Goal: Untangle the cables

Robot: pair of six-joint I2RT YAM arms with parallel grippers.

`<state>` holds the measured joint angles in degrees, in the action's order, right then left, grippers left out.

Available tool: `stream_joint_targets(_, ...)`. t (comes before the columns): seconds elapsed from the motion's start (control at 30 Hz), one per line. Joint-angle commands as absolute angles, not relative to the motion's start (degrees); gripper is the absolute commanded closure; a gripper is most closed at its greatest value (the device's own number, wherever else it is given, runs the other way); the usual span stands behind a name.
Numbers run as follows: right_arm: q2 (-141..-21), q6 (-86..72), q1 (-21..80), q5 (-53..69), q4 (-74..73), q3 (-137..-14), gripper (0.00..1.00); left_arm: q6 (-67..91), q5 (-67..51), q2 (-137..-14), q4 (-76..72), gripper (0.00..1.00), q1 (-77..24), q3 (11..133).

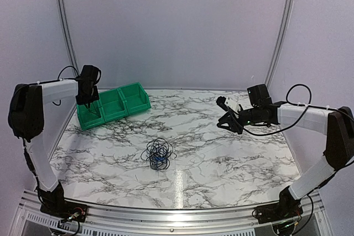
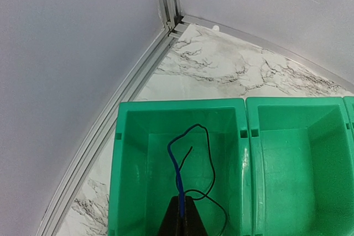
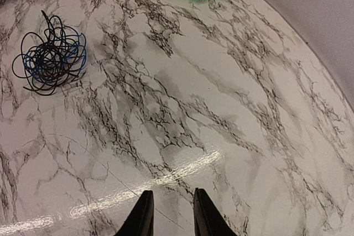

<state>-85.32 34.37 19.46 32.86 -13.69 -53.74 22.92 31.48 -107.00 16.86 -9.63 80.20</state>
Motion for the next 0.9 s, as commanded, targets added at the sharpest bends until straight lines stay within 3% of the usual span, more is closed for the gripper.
stream_joint_targets(0.0, -86.38, 34.49, 19.34, 32.81, -13.01, -54.05, 0.74, 23.00, 28.43, -108.39, 14.69, 1.00, -9.58, 79.87)
stream_joint_targets(0.87, -88.39, 35.65, 19.42, 32.52, -13.49, -54.64, 0.74, 23.24, 22.89, -109.96, 13.81, 1.00, -7.28, 74.78)
